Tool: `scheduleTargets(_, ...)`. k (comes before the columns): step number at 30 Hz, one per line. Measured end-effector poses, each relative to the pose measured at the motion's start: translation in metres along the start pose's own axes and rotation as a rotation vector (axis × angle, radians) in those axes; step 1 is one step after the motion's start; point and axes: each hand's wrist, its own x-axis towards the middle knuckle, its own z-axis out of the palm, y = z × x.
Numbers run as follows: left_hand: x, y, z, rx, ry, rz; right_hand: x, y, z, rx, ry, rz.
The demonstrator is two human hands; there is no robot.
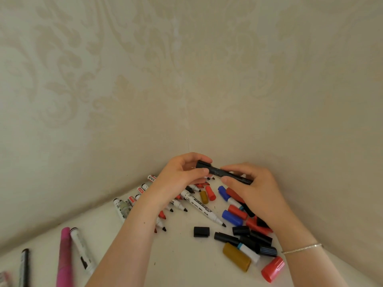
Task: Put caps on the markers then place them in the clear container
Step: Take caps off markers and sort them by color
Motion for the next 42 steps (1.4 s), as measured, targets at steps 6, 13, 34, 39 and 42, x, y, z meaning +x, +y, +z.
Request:
scheduleTargets(6,-0.003,0.006,0.002,-0.128,-0.023,0.008,-0.001,-0.004,0.0,0.107,0.01,-0.078)
scheduleTargets(13,-0.004,0.009,0.011,-0.158,-0.041,-0.029,-0.002,-0.003,0.003,0.096,0.014,-0.135)
scheduleTargets(34,-0.002,-0.01,0.017,0.715,-0.354,-0.221,0.0,-0.002,-0.025,0.035,0.131,-0.016)
scheduleTargets(39,-0.003,-0.011,0.022,0.736,-0.329,-0.181,0.0,0.0,-0.026,0.056,0.133,0.004)
scheduleTargets(42,-0.003,-0.01,0.025,0.78,-0.306,-0.151,0.001,-0.001,-0.026,0.115,0.131,0.038)
